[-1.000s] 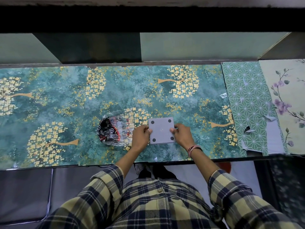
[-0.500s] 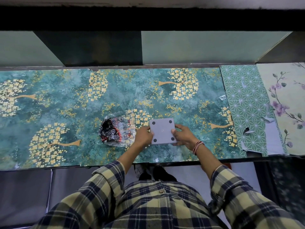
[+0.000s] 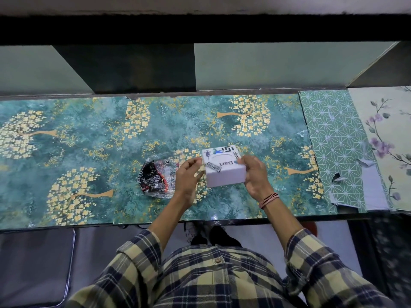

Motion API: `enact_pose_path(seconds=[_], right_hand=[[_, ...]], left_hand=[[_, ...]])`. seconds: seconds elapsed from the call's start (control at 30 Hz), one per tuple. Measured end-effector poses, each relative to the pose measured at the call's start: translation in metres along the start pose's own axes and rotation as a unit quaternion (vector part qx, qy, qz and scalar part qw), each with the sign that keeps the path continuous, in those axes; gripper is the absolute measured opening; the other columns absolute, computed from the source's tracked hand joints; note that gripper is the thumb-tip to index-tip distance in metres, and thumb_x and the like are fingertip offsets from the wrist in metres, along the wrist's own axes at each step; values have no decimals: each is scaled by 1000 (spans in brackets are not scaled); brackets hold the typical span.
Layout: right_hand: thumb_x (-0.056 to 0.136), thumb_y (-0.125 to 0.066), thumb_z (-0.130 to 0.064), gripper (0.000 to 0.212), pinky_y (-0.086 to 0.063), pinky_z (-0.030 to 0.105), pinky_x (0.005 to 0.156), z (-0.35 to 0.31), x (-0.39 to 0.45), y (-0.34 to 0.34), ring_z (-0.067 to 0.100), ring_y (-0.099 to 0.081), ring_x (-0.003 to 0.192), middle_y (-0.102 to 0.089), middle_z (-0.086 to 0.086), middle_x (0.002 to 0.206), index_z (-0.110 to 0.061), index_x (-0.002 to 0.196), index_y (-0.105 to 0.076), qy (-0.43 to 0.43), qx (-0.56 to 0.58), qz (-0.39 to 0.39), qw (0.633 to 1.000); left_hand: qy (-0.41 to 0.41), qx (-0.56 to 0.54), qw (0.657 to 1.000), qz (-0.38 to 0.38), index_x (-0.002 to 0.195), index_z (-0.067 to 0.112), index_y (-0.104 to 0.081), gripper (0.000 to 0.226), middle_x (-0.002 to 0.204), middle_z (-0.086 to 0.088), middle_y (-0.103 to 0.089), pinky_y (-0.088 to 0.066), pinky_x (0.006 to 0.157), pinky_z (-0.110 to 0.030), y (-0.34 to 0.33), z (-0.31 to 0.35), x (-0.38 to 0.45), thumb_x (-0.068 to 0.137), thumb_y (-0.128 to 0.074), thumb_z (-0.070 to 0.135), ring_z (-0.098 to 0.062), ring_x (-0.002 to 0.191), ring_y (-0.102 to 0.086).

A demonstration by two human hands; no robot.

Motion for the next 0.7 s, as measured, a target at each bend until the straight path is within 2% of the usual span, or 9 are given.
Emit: enact_pose_path(seconds=[0.07,0.13,0.23,0.33,0.43,0.5,0.53,0.6,0.7], right_hand=[[69,-69,1,19,-54,45,68,2,-2,-2,34,-65,100,-63,16,113,-15,68,-59,21,8,-16,1000],[62,-65,4,22,-51,54,78,5,-2,-4,33,-61,103,-61,13,113,-12,72,-57,37,11,-36,999],[69,-69,-3,28,-52,51,80,7,-6,-7,29,-62,95,-62,12,109,-8,96,-61,37,0,-59,998],[82,-76,-13,44,-58,43,74,14,-8,-6,28,-66,99,-63,17,122,-7,122,-59,-11,-44,-68,997],[91,-74,-17,30,-62,47,86,23,-11,-5,28,-70,102,-72,16,114,-5,115,-60,-53,-56,-99,992],[90,-73,-12,20,-63,42,81,20,-12,-3,26,-72,95,-75,10,101,-7,105,-61,-39,-37,-90,995],[88,-74,-10,17,-63,37,74,15,-10,-1,26,-71,91,-74,9,97,-9,101,-62,-25,-37,-78,996],[79,-75,-12,21,-58,33,65,5,-6,3,26,-68,85,-71,8,92,-10,96,-64,-9,-73,-66,995],[67,-69,-16,39,-50,33,63,-14,-1,3,26,-65,81,-67,9,90,-8,105,-68,14,-188,-79,979]], left_hand=[[67,-6,997,-28,111,13,-71,24,112,-9,-75,-56,84,-44,0,-8,2,99,-63,33,-27,102,-66],[123,6,991,-44,111,14,-72,32,109,-11,-76,-57,86,-50,2,-14,2,96,-65,42,-30,97,-68],[142,-15,989,-33,102,6,-72,22,94,-9,-79,-57,79,-45,9,-16,3,91,-72,24,-29,89,-68],[134,-42,990,-16,103,3,-71,23,89,-7,-79,-53,72,-42,17,-17,8,87,-74,19,-27,85,-68],[132,-79,988,-24,104,2,-69,14,89,-5,-79,-61,73,-43,14,-18,7,94,-67,11,-26,85,-71],[145,-89,984,-56,104,-1,-67,17,99,-12,-77,-64,70,-44,12,-20,5,90,-69,9,-29,87,-73],[155,-80,982,-78,102,-1,-67,19,105,-15,-75,-64,72,-46,12,-21,4,85,-72,7,-31,90,-74],[170,-23,977,-131,100,0,-68,23,114,-18,-73,-61,87,-53,14,-22,5,79,-76,3,-35,102,-71],[144,101,964,-202,122,5,-66,48,124,-13,-73,-49,105,-58,16,-15,9,77,-79,1,-36,119,-66]])
Point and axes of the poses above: each hand's wrist, its own x-axis towards the middle knuckle, its own y-axis out of the back of the hand, z = x × y, the point moved 6 cm from there along x, towards the middle knuckle
